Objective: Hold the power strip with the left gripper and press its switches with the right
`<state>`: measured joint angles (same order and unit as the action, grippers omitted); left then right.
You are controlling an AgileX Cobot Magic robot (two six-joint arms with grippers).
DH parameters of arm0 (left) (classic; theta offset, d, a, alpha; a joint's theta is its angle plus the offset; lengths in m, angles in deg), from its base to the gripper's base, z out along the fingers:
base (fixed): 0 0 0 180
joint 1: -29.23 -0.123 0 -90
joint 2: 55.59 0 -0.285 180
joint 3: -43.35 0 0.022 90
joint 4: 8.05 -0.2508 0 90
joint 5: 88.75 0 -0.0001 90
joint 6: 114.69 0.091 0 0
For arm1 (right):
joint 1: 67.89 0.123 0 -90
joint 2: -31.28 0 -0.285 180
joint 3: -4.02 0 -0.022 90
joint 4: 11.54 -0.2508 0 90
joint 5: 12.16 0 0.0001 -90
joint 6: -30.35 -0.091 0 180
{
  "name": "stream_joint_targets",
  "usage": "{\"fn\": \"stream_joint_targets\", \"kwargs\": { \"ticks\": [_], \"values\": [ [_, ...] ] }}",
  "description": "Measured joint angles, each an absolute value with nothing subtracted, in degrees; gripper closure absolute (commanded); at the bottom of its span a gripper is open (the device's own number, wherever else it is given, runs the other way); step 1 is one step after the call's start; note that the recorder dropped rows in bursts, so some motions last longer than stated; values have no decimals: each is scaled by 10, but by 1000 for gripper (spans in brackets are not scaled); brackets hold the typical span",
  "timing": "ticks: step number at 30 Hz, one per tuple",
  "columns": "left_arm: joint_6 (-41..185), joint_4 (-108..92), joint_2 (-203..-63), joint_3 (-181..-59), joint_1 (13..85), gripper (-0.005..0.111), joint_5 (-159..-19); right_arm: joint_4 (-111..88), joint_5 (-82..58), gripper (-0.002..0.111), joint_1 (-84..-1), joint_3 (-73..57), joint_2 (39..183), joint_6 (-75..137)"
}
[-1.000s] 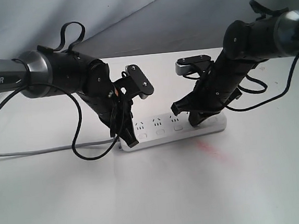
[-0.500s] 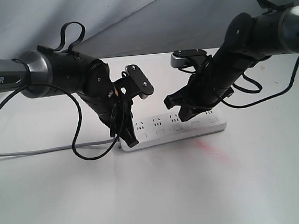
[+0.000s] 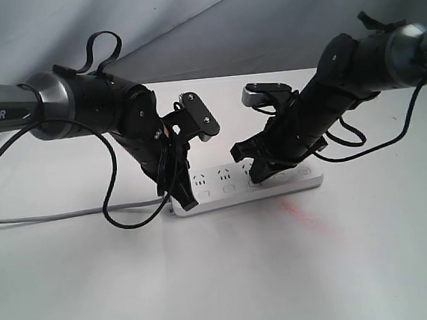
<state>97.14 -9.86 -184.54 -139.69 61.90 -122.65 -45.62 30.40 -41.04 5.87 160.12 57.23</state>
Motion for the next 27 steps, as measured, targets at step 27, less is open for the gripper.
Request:
{"fn": "stream_joint_targets", "kwargs": {
  "ticks": [27],
  "values": [
    [971, -99, -1845, -1397, 619, 107, -1227, -350, 347, 108, -360, 66, 1599, 505]
  ]
}}
